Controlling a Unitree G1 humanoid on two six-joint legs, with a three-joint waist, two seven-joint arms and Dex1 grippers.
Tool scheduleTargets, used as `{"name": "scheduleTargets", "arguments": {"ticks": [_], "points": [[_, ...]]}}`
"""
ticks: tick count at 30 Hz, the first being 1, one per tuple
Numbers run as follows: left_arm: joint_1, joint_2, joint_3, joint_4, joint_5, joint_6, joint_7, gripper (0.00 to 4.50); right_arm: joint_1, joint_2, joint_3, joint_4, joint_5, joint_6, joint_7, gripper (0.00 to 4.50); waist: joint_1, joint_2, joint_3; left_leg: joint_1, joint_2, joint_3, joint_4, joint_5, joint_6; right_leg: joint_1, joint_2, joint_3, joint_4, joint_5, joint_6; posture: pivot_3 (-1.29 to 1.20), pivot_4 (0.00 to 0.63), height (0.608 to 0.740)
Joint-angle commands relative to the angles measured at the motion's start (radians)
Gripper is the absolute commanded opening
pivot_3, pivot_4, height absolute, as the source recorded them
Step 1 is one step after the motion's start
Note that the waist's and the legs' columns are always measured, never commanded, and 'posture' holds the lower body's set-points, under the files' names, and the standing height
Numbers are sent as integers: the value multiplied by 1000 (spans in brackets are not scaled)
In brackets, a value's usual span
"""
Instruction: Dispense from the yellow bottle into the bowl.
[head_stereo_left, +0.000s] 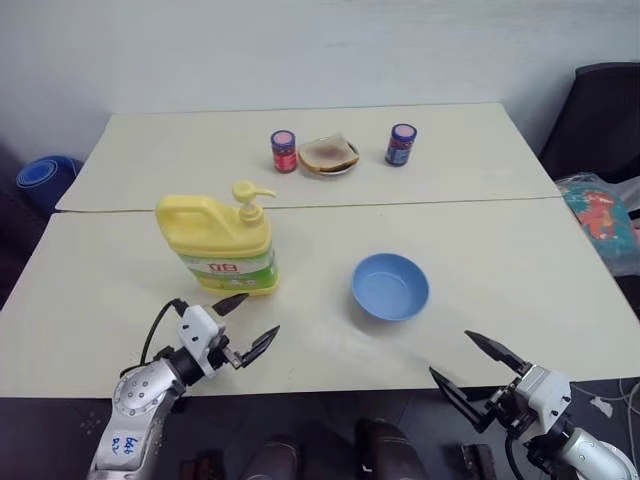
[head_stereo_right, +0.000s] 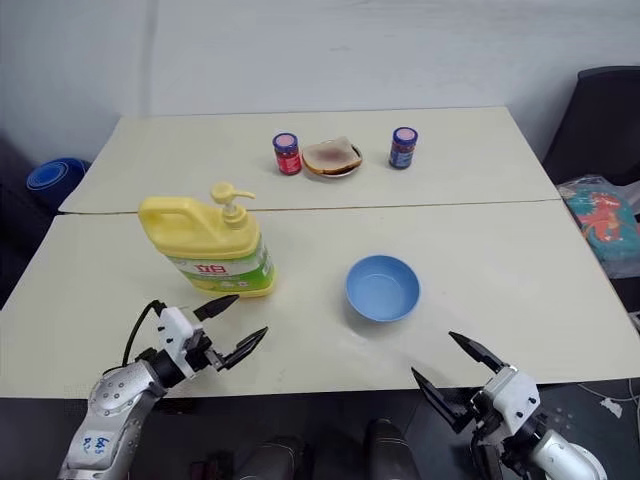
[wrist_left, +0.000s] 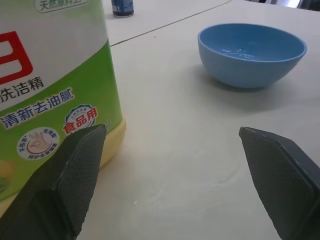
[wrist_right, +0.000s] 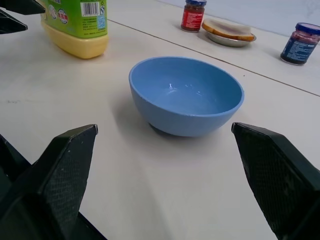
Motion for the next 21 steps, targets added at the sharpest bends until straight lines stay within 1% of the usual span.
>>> {"name": "scheduleTargets", "arguments": {"ticks": [1,2,4,6,8,9,11,14,17,21], "points": [[5,15,18,-52,-20,13,4,4500,-5,-14,-14,7,6,-29,3,4492,0,0,0,0,0,0,0,0,0,0,0,0,0,0,0,0,150,740],[0,23,29,-64,-53,40,-7,4500,-11,-22,-16,-6,19,-17,5,4492,0,0,0,0,0,0,0,0,0,0,0,0,0,0,0,0,150,740],[3,44,63,-104,-168,103,-58,4500,-23,-44,-15,-55,61,31,11,4492,-1,0,0,0,0,0,0,0,0,0,0,0,0,0,0,0,150,740],[31,147,89,-167,-294,171,-219,4500,-57,-94,22,-158,129,164,8,4492,-4,0,1,0,0,0,0,0,0,0,0,0,1,0,0,0,150,740],[45,237,122,-209,-357,218,-305,4500,-121,-139,62,-231,143,304,-30,4492,-11,0,1,-1,2,0,0,0,-1,-1,0,0,2,-1,-1,0,150,740],[38,262,138,-222,-380,229,-321,4500,-160,-156,83,-253,138,377,-59,4492,-12,0,1,0,1,0,0,0,-1,-1,0,0,3,-1,-2,0,150,740],[14,305,161,-248,-414,251,-344,4500,-237,-183,129,-270,99,487,-100,4492,-7,1,1,0,1,0,1,0,-1,-1,0,0,3,-1,-3,0,150,740],[-13,358,180,-268,-447,296,-373,4500,-369,-215,235,-264,-4,619,-133,4492,2,0,1,-1,1,-2,1,0,-1,-1,0,-2,3,-1,-3,0,150,740],[-30,365,195,-274,-473,324,-364,4500,-482,-207,320,-223,-69,709,-159,4492,-1,1,1,-2,0,-2,1,0,-1,-2,0,-2,1,-2,-3,0,150,740],[-7,358,193,-305,-455,333,-353,4500,-581,-171,396,-137,-134,774,-184,4492,-3,0,1,-3,0,-2,0,0,-1,-2,0,-2,0,-1,-3,0,150,740]]}}
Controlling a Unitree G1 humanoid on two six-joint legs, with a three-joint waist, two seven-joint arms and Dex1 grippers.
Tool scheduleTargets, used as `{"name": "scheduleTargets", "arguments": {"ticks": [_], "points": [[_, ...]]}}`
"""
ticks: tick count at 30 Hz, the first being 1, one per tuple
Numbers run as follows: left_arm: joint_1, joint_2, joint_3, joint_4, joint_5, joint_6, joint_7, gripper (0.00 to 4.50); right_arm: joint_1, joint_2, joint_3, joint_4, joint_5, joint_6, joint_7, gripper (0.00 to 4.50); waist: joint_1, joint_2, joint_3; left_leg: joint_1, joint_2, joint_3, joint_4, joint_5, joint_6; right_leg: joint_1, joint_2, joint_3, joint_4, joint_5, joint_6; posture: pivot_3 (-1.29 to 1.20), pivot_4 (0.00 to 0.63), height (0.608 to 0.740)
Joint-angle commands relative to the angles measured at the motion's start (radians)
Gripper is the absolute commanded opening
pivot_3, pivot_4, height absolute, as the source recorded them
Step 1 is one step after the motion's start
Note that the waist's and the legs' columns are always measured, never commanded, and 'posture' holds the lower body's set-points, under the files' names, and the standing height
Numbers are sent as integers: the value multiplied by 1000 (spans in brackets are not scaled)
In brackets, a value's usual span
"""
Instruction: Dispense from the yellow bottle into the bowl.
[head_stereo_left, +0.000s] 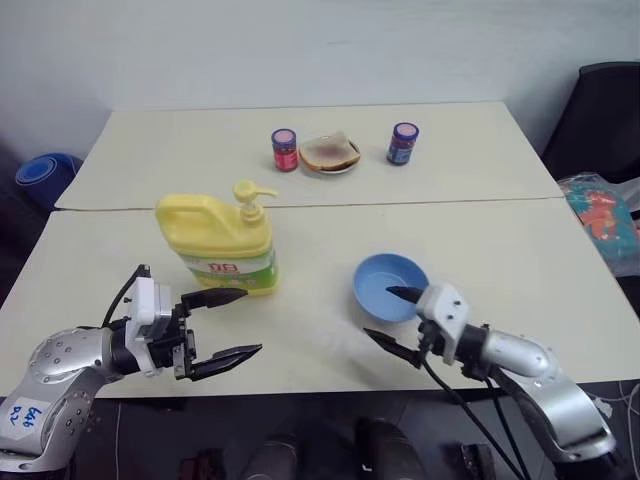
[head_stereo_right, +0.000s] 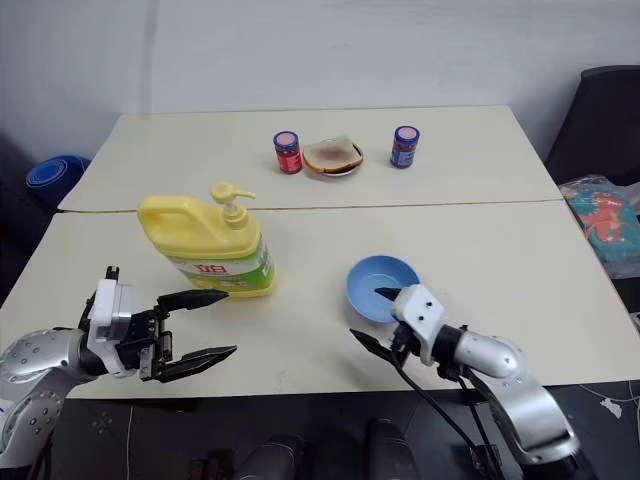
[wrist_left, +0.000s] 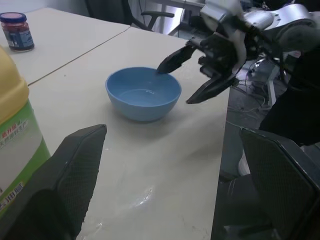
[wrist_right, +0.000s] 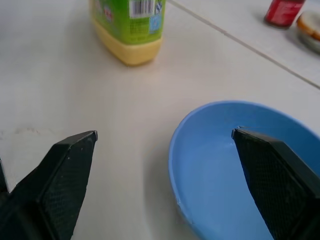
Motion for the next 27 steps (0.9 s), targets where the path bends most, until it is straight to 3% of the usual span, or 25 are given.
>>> {"name": "scheduleTargets", "arguments": {"ticks": [1,4,7,13,18,21,25,27], "points": [[28,-5,19,-61,0,-5,8,4500,-44,18,50,49,-51,39,-13,4492,-1,0,0,-1,0,0,0,0,0,0,0,0,0,0,0,0,150,740],[56,-17,35,-77,8,-9,24,4500,-88,35,75,93,-86,51,-18,4492,-2,0,0,-1,0,0,0,0,0,-2,0,0,0,0,0,0,150,740],[79,-20,56,-90,-2,-1,36,4500,-113,38,92,114,-108,60,-12,3909,-1,0,0,-1,0,0,0,0,0,-2,0,0,0,0,0,0,150,740],[94,-30,92,-102,-35,20,63,4500,-155,41,122,132,-135,50,22,1808,-1,0,0,-1,0,1,1,0,0,-1,0,0,2,0,0,0,150,740],[63,-29,224,-129,-251,136,161,4500,-193,14,93,91,-111,10,81,106,-2,-1,1,-1,0,1,1,0,0,-2,0,0,3,0,0,0,150,740],[31,-13,316,-120,-383,191,216,4500,-231,-6,57,76,-96,-39,117,47,-3,-1,1,-1,0,1,1,0,0,-2,0,0,3,0,0,0,150,740],[-123,56,407,-81,-538,239,329,3568,-350,-76,49,62,-27,-29,283,0,-2,-3,5,-1,0,1,4,0,0,-3,0,0,5,0,0,0,150,740],[-236,86,379,-33,-505,235,367,2934,-455,-89,54,86,-8,-3,336,0,-2,-3,5,-1,0,0,3,1,-1,-2,0,-1,4,0,0,0,150,740]]}}
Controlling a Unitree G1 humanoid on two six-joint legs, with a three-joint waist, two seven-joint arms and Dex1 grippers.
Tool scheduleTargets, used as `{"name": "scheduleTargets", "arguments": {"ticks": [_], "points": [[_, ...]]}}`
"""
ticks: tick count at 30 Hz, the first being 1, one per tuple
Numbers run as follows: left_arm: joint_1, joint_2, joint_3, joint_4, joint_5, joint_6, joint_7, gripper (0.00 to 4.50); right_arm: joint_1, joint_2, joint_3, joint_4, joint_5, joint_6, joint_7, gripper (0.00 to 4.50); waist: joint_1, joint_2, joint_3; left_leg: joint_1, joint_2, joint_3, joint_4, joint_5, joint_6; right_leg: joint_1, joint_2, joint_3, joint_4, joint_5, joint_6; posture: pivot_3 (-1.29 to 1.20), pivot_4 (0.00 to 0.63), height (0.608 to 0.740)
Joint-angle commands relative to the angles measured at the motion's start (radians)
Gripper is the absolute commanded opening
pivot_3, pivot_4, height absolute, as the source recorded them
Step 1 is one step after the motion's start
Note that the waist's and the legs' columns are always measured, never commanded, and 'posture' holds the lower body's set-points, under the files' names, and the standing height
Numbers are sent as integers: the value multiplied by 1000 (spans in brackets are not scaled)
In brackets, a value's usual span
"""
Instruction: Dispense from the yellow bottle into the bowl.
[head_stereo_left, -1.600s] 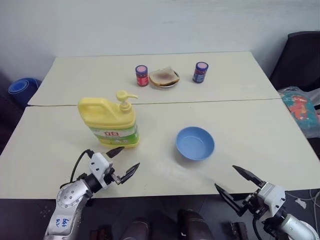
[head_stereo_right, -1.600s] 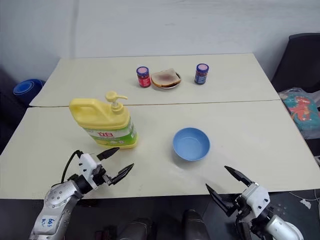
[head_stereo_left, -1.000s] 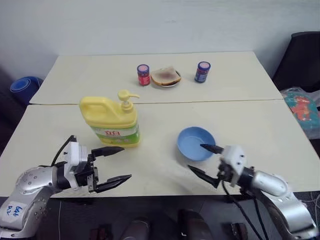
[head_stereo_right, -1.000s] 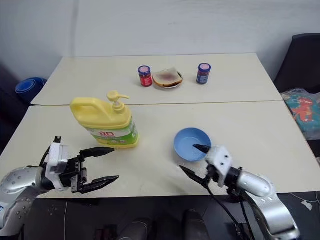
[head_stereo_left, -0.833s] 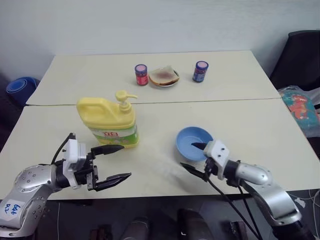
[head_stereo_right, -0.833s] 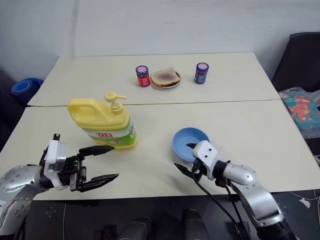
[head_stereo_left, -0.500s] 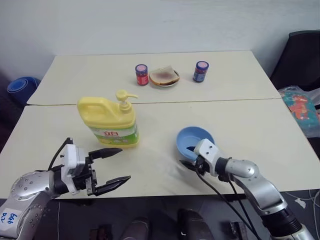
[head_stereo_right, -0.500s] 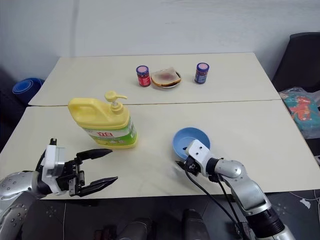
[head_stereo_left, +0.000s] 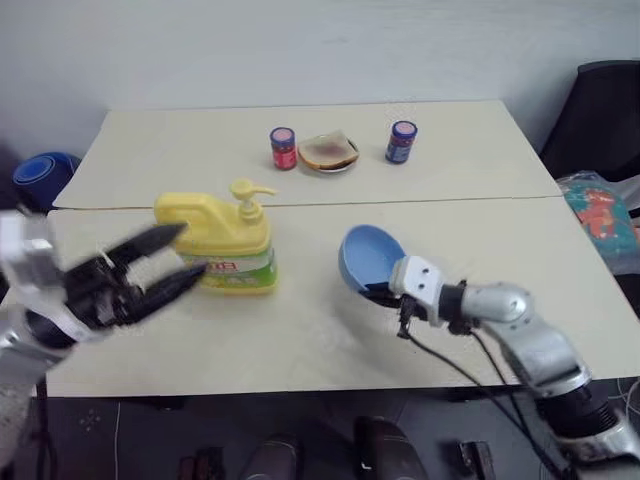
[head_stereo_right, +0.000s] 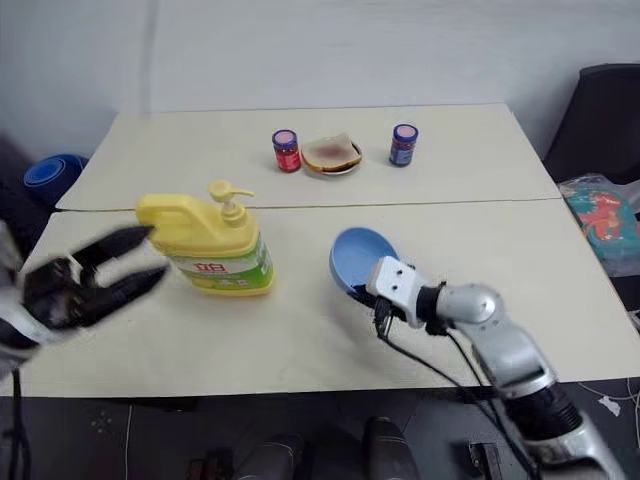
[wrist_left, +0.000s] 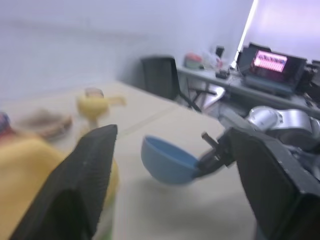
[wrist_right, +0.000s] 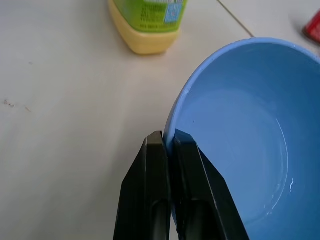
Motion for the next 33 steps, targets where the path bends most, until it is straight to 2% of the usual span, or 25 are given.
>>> {"name": "scheduleTargets", "arguments": {"ticks": [1,3,5,10,15,22,26,28,30,33], "points": [[-129,39,-12,58,5,1,62,2630,-131,-15,-17,-20,50,9,89,0,0,0,1,1,0,0,0,0,0,1,0,0,0,0,0,0,150,740],[-239,55,-73,108,69,-13,69,2169,-242,-16,6,26,45,16,147,0,-1,0,2,0,0,0,0,0,0,-1,0,0,0,0,0,0,150,740],[-340,63,-155,154,146,-22,62,1475,-357,-14,47,81,29,17,223,0,-2,-1,2,-3,-1,1,0,0,0,-4,0,0,1,0,0,0,150,740],[-477,49,-299,230,294,-39,29,23,-545,7,139,198,-19,19,344,0,-20,-2,2,-14,-1,1,1,1,-1,-16,0,-1,5,0,0,0,150,740],[-531,15,-374,269,371,-38,1,23,-641,54,178,257,-42,22,391,0,-36,-3,2,-16,-2,1,1,0,0,-19,-2,-5,3,1,0,0,150,740],[-527,-18,-351,250,385,-53,-48,23,-586,9,220,255,-101,33,437,0,-49,-3,2,-19,-2,1,10,0,-1,-21,-2,-5,8,1,1,0,150,740],[-511,-39,-224,167,153,21,-72,23,-489,-30,202,265,-141,57,386,0,-48,-4,2,-26,-2,1,16,-1,-2,-27,-2,-4,10,2,0,0,150,740],[-426,25,-197,115,99,101,-130,23,-414,-58,196,277,-166,34,359,0,-50,-4,2,-31,-3,1,19,-1,-2,-33,-2,-4,13,3,0,0,150,740],[-329,76,-195,64,106,130,-191,23,-353,-86,198,279,-181,8,358,0,-50,-3,2,-30,-3,2,17,-1,-2,-33,-2,-3,17,3,0,0,150,740],[-207,94,-209,-3,138,123,-240,23,-280,-103,201,281,-194,-32,356,0,-49,-3,3,-31,-3,3,17,-1,-2,-33,-2,-2,17,3,0,0,150,740]]}}
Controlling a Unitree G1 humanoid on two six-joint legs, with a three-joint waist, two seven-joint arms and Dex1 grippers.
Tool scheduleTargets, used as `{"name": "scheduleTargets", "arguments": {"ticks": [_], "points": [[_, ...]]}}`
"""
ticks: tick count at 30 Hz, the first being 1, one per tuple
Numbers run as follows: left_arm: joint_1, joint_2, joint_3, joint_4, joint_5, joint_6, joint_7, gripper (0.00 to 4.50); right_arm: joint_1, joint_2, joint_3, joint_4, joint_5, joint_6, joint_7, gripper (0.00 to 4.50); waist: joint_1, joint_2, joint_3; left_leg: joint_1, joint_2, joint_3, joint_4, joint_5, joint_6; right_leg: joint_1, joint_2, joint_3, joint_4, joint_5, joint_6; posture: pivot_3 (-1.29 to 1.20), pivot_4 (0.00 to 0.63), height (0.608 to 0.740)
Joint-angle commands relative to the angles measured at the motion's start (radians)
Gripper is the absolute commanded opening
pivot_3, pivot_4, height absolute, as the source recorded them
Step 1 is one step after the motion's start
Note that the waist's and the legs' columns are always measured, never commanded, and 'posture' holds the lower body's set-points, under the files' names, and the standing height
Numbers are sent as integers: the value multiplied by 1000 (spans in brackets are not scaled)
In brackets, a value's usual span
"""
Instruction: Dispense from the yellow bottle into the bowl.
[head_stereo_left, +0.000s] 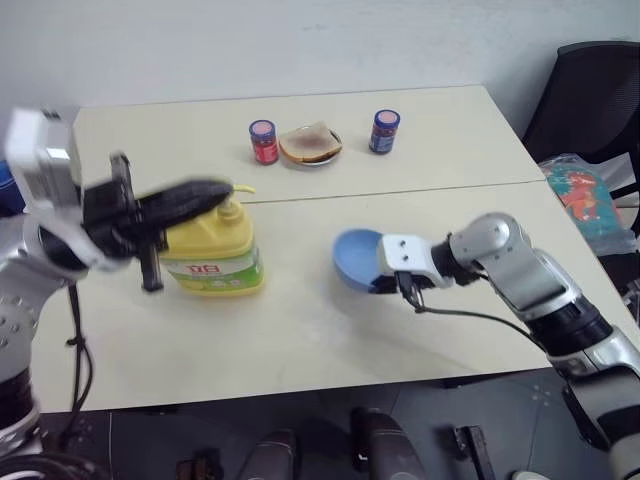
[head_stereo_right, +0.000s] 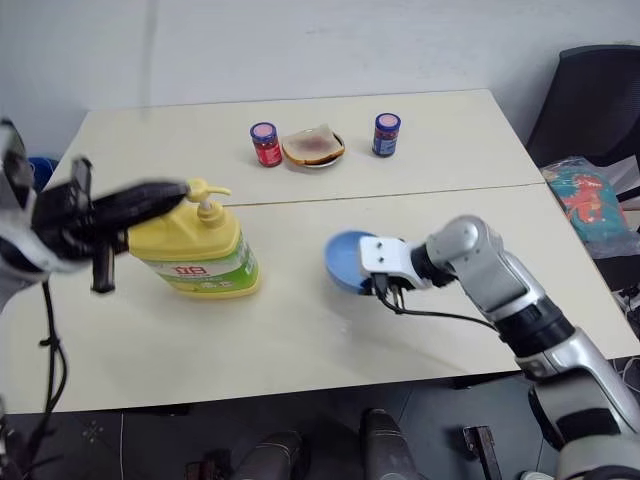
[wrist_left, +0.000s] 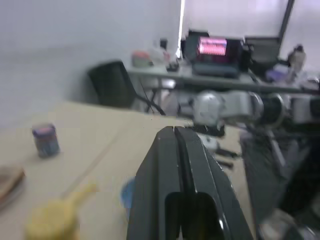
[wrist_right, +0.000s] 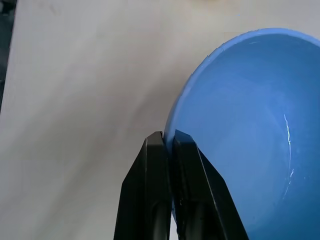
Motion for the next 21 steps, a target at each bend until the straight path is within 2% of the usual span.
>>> {"name": "scheduleTargets", "arguments": {"ticks": [1,4,7,8,10,12,16,20,21], "points": [[100,21,-6,-103,42,-17,-64,23,43,-11,-35,-30,-6,-53,-15,0,-1,0,0,0,0,0,0,0,0,0,0,0,0,0,0,0,150,740],[202,13,-60,-151,156,-70,-87,23,83,16,-52,-32,-13,-92,-60,0,2,0,0,1,1,0,0,0,0,1,0,0,-4,0,0,0,150,740],[256,-49,-110,-144,247,-135,-49,23,109,53,-89,-32,2,-111,-111,0,2,0,0,2,1,1,0,0,0,2,0,1,-4,0,-1,0,150,740],[258,-71,-117,-138,272,-157,-31,394,118,57,-101,-40,12,-104,-113,520,4,0,0,2,0,1,0,0,0,2,0,1,-4,0,-1,0,150,740],[273,-98,-139,-123,326,-194,-27,845,136,59,-133,-53,30,-115,-123,1045,6,0,0,1,1,1,0,0,0,1,1,0,-4,0,-1,0,150,740],[298,-110,-155,-109,371,-233,-47,1498,162,61,-180,-64,61,-139,-144,1777,11,0,0,1,1,1,0,0,0,1,1,0,-5,0,-1,0,150,740],[339,-121,-163,-86,403,-277,-75,2716,239,88,-310,-76,162,-165,-190,3141,26,0,0,1,0,1,0,0,0,2,1,1,-5,0,-1,0,150,740],[341,-141,-173,-70,416,-298,-76,3946,347,79,-350,-62,210,-229,-152,4480,37,0,0,1,1,0,0,0,0,2,0,0,-5,1,-1,0,150,740],[339,-143,-181,-65,424,-304,-79,4274,368,83,-347,-55,214,-230,-148,4500,38,0,0,1,1,1,0,0,0,3,1,0,-5,1,-1,0,150,740]]}}
